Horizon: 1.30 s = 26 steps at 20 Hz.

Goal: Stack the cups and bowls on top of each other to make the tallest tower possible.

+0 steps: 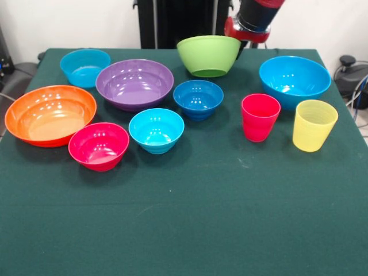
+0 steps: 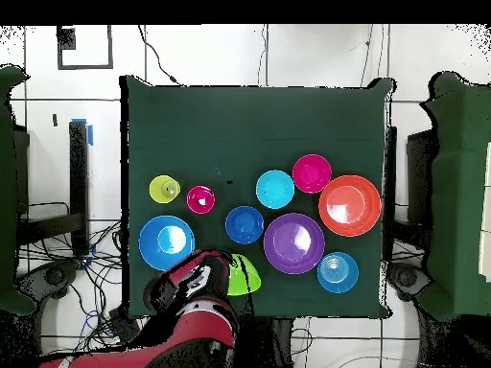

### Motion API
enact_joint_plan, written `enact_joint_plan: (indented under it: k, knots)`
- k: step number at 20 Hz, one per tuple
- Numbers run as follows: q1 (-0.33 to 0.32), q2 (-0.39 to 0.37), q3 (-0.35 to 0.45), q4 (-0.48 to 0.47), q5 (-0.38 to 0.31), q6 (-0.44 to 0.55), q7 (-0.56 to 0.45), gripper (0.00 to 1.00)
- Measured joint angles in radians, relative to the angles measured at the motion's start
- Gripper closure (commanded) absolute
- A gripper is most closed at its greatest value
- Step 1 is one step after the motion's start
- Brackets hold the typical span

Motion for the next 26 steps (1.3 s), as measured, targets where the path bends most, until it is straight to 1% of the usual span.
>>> enact_joint_plan:
  k: [11, 21, 22, 26]
  knots:
    - [-0.032, -0.003, 0.045, -0.029, 0.000, 0.071, 0.000, 1.00]
    - [-0.097, -0.009, 0.096, -0.031, 0.000, 0.086, 0.000, 1.00]
    - [-0.114, -0.010, 0.110, -0.032, 0.000, 0.103, 0.000, 1.00]
    - [-0.139, -0.009, 0.136, -0.043, 0.000, 0.154, 0.000, 1.00]
